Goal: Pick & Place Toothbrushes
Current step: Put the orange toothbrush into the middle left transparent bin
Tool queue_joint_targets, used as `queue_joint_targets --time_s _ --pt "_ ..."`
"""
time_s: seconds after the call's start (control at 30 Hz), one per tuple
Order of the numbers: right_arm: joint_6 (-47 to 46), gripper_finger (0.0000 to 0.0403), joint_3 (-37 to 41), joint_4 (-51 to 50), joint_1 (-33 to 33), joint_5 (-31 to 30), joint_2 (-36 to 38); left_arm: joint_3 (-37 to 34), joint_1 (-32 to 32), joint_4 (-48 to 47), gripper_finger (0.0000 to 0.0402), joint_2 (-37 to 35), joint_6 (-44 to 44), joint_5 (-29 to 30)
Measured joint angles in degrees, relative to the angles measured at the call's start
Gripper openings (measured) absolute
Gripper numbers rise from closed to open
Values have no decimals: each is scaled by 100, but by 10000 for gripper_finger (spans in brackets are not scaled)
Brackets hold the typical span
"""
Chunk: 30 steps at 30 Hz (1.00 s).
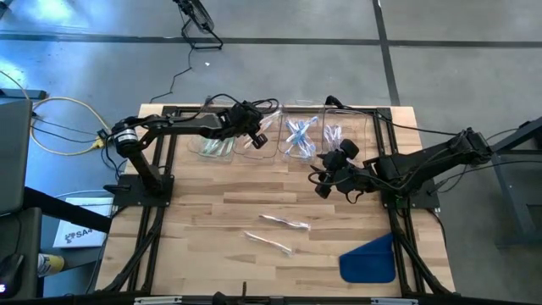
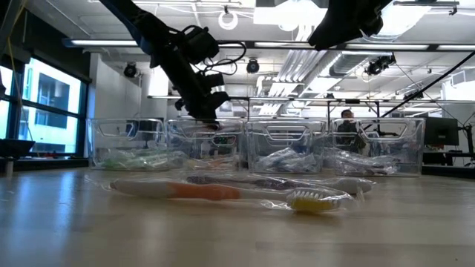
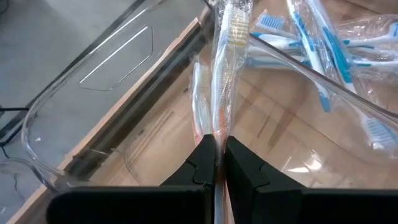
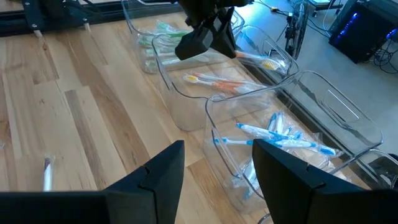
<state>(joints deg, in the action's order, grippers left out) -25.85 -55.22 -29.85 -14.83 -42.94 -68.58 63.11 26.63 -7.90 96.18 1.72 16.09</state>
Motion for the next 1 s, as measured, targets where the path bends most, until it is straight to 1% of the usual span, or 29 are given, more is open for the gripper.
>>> queue_joint_targets --time_s 0.1,0.17,0.4,0.6,0.73,0.83,1.0 --pt "-1 183 0 0 0 -1 0 -1 0 15 10 0 -1 0" --pt "0 183 0 0 0 0 0 -1 0 46 19 0 -7 0" --pt "0 183 0 0 0 0 0 -2 0 69 81 0 -46 18" --pt "0 183 0 -2 0 2 0 -2 2 325 120 0 -439 20" --pt "9 183 0 -2 0 0 0 -2 0 536 128 0 -714 -52" --pt "11 183 0 -2 0 -7 0 -2 0 535 129 0 -832 -96" --pt "12 183 0 0 0 -9 0 -4 0 471 129 0 -1361 -106"
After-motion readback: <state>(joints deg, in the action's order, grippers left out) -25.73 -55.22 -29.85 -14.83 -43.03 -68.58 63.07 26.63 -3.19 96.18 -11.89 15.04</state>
